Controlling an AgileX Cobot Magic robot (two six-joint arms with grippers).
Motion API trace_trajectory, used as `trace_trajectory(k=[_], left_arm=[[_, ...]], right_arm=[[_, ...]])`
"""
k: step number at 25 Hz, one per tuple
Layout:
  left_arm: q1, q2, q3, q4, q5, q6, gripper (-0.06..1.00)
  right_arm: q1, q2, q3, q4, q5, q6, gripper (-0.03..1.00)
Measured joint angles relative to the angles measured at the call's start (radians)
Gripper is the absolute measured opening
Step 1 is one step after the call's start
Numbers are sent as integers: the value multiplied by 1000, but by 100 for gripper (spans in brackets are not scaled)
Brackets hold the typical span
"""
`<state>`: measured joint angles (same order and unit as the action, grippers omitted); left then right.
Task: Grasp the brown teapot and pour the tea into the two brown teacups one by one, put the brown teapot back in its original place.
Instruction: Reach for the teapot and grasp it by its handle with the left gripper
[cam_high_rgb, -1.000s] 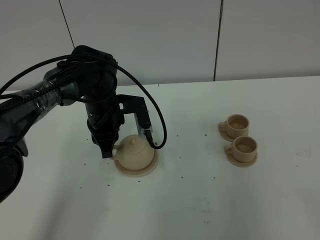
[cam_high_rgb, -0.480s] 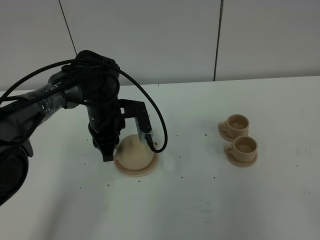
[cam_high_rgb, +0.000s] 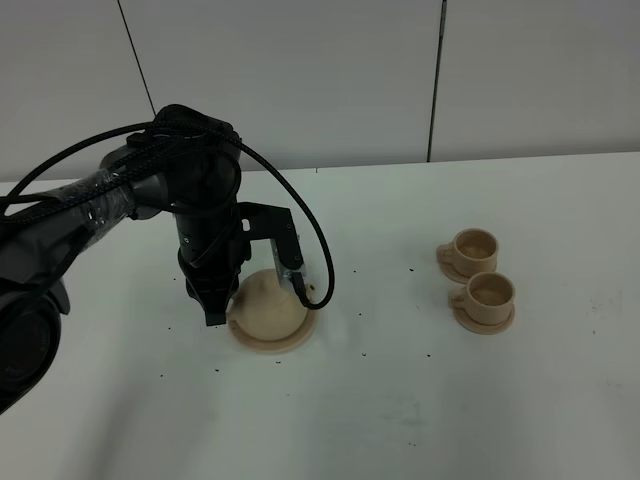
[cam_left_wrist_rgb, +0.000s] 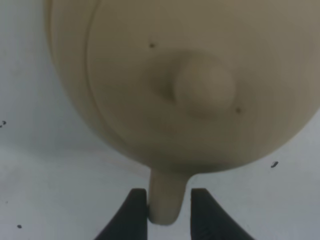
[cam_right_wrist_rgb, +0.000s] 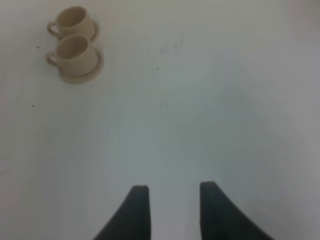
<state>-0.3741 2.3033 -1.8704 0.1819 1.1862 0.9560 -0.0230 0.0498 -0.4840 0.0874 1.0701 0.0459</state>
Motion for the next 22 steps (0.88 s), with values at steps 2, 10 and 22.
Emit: trace_trajectory(k=[2,10,22], left_arm=[[0,10,0,5,0,2,28],[0,22,0,9,0,5,28],[1,1,0,8,0,6,27]], right_arm=[[0,0,0,0,0,0,24],[0,0,0,0,0,0,24],[0,0,0,0,0,0,24]])
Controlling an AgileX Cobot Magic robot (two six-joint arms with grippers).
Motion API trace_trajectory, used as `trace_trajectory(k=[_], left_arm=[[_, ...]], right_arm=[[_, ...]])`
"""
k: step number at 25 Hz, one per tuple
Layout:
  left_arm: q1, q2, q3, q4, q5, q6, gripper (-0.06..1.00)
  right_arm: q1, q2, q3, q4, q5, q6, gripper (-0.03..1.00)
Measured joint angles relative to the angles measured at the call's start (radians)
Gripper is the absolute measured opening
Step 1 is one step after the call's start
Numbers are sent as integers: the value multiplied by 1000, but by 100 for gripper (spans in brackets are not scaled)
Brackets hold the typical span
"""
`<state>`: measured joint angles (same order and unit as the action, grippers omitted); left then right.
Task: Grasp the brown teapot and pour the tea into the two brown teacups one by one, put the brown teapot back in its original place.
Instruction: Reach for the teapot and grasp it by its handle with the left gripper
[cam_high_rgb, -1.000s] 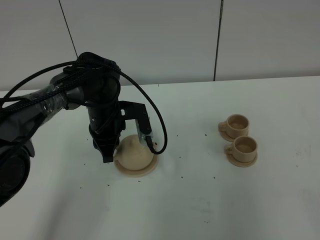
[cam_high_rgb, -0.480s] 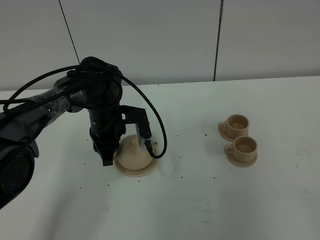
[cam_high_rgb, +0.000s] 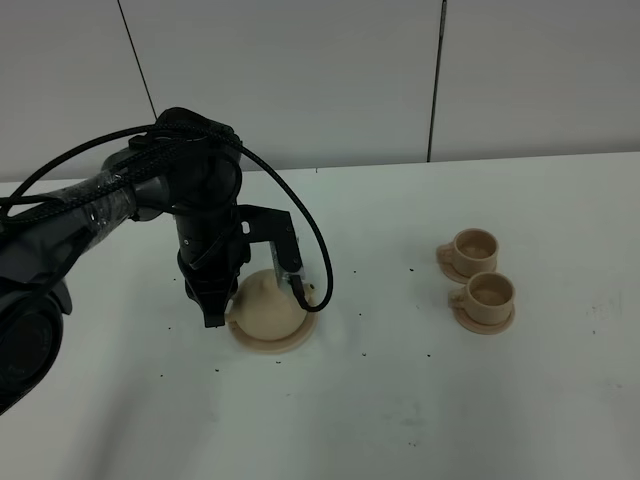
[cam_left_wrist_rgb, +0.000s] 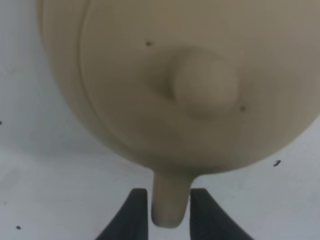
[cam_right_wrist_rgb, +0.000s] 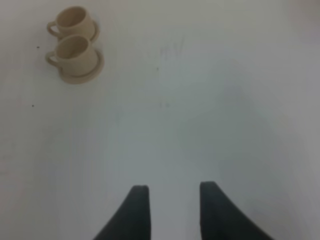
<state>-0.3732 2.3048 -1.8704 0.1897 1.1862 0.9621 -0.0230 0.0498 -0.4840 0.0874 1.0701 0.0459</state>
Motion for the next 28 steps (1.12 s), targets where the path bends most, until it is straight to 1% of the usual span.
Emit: trace_trajectory(k=[12,21,28], left_arm=[[0,-5,0,-1,0,1,27],[0,-5,0,-5,-9,5,21],[0,-5,0,-33,-25,23,21]], right_arm=[[0,0,0,0,0,0,24],[0,0,0,0,0,0,24],[0,0,0,0,0,0,24]])
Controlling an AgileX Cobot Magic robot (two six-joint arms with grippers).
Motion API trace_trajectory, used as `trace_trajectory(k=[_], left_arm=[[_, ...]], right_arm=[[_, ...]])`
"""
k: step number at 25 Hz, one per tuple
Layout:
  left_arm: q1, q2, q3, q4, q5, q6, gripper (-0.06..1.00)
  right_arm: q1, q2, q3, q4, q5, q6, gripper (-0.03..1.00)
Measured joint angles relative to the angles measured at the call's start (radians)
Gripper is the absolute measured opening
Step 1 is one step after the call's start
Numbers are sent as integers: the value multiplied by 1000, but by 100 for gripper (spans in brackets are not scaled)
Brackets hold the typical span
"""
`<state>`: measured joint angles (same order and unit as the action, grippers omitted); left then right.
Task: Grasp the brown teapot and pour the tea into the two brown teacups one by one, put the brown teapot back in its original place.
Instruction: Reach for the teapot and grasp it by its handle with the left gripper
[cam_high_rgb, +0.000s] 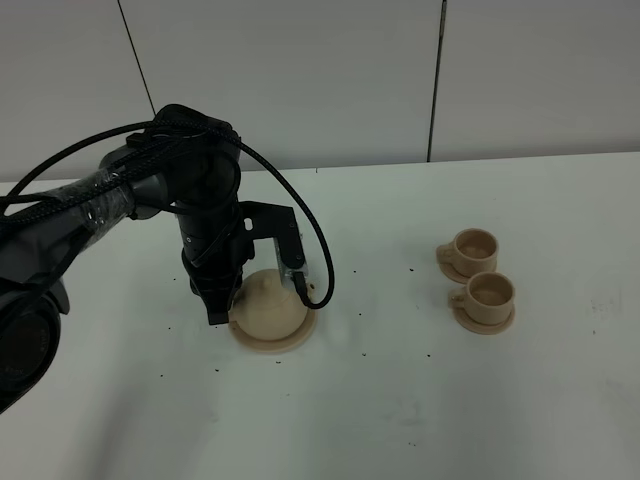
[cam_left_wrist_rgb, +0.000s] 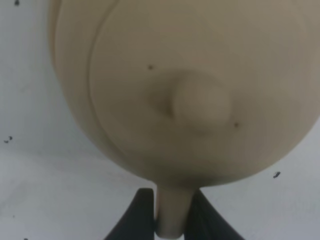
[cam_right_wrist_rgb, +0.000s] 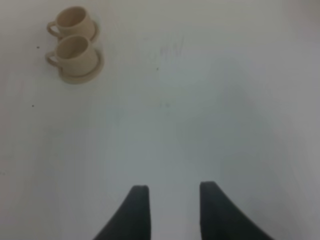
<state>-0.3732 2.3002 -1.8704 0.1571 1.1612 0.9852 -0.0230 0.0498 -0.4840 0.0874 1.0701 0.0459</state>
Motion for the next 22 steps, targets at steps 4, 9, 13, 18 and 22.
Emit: trace_trajectory(k=[4,9,13,18,22], left_arm=[[0,0,0,-9,-2,2,21],[0,0,0,-10,-4,4,21],[0,0,0,-10,-6,5,21],[0,0,0,-10,-7,5,21],[0,0,0,-10,-8,5,21]], right_arm=[[0,0,0,0,0,0,24],[0,0,0,0,0,0,24],[0,0,0,0,0,0,24],[0,0,0,0,0,0,24],[0,0,0,0,0,0,24]])
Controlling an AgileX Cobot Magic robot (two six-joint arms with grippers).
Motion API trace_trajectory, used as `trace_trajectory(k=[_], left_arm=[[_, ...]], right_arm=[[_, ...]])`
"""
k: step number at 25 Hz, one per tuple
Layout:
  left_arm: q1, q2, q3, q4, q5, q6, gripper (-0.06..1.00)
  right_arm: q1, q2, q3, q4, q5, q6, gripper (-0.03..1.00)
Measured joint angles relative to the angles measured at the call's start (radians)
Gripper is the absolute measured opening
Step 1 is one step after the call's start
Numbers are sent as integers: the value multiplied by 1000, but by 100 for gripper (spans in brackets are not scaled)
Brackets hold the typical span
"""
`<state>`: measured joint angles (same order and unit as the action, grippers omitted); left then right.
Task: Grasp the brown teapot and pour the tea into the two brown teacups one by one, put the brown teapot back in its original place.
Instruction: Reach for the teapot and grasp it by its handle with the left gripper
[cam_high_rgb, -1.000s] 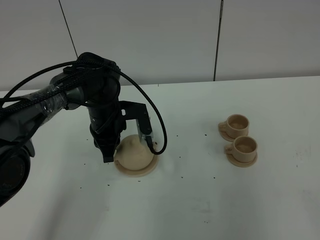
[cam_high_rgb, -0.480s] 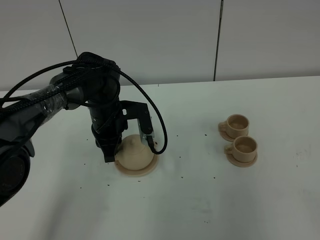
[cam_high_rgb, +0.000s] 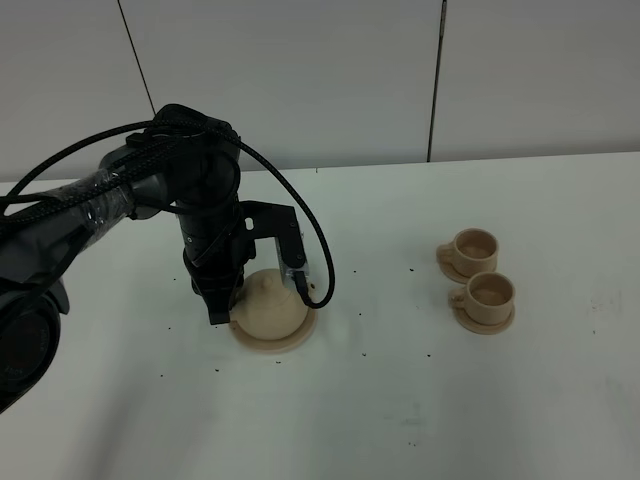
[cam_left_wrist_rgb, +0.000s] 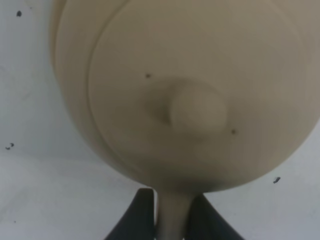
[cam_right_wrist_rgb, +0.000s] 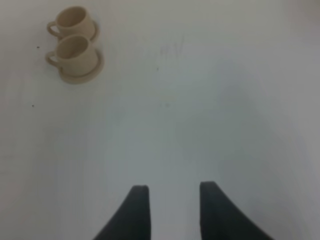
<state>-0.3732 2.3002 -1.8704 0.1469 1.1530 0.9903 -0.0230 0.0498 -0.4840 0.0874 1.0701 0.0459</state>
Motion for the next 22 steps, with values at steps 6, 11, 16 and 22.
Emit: trace_trajectory(k=[6,11,16,22], left_arm=[[0,0,0,-4,1,0,17],[0,0,0,-4,1,0,17],[0,0,0,-13,1,4,17],[0,-5,0,-21,0,4,17]], right_arm=[[0,0,0,0,0,0,24],[0,0,0,1,0,0,24],[0,0,0,1,0,0,24],[0,0,0,1,0,0,24]])
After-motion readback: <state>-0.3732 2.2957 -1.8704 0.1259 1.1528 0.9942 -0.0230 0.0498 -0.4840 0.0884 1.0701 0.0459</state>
